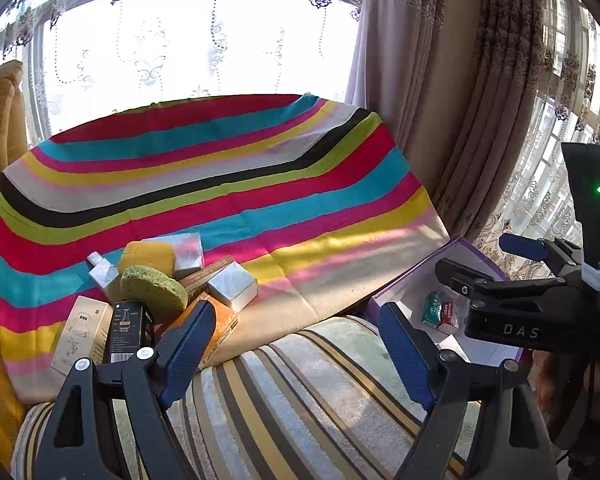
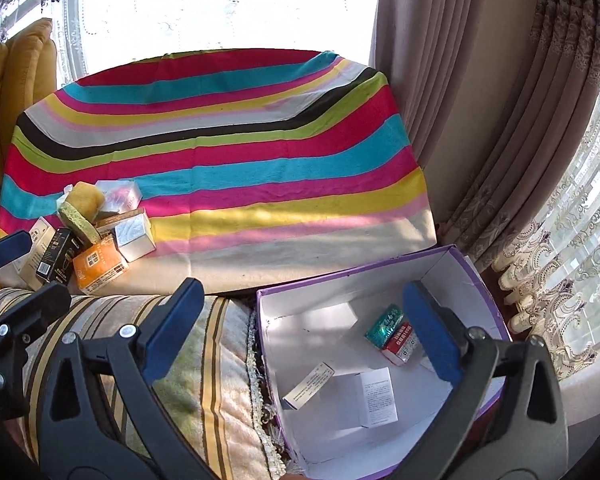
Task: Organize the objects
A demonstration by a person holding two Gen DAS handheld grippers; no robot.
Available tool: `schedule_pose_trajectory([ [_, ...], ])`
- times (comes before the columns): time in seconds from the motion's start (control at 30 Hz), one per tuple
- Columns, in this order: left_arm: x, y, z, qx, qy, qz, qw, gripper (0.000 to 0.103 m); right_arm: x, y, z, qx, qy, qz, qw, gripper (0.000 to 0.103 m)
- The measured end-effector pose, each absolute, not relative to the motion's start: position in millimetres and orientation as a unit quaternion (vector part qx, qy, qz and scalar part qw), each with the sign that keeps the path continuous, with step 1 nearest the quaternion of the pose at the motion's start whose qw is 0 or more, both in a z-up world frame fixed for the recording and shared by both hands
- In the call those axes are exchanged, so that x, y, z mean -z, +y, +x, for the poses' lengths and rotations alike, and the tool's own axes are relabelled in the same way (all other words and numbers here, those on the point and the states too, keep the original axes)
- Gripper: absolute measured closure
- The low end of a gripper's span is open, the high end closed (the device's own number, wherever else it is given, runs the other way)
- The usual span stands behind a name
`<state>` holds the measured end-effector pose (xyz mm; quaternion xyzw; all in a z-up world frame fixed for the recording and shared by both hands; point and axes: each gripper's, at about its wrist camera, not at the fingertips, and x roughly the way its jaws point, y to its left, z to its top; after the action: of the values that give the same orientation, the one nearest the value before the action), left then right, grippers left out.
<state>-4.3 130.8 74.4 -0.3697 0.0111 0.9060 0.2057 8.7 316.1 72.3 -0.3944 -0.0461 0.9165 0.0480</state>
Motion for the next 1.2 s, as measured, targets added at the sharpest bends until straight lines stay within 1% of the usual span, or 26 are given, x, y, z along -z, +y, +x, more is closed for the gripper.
schedule_pose_trajectory([
  [0.27,-68.3,44.3,-0.8,-0.913,-0.057,-0.376,0.146,0.019,-76.5,277.6,7.8,-0.916,-0.026,-0.400,-0.027,0.003],
  [0.57,-58.6,-22.9,-1.0,-0.914,-0.088,-0.387,0.082,0.019,-69.2,237.6,0.2,-0.907,-0.037,-0.409,-0.092,0.003],
  [0.7,-50.0,-38.7,-5.9,-0.909,-0.095,-0.401,0.067,0.019,-64.5,217.5,-4.3,-0.902,-0.044,-0.412,-0.121,0.003],
  [0.83,-41.2,-47.4,-15.4,-0.901,-0.099,-0.418,0.065,0.019,-58.3,198.9,-12.0,-0.896,-0.063,-0.418,-0.139,0.010],
  [1.07,-22.8,-54.5,-40.7,-0.880,-0.097,-0.462,0.058,0.020,-36.1,172.9,-35.6,-0.875,-0.075,-0.451,-0.158,0.010],
  [1.2,-10.4,-55.9,-57.3,-0.868,-0.088,-0.486,0.054,0.023,-23.1,163.5,-51.0,-0.864,-0.080,-0.471,-0.160,0.010],
])
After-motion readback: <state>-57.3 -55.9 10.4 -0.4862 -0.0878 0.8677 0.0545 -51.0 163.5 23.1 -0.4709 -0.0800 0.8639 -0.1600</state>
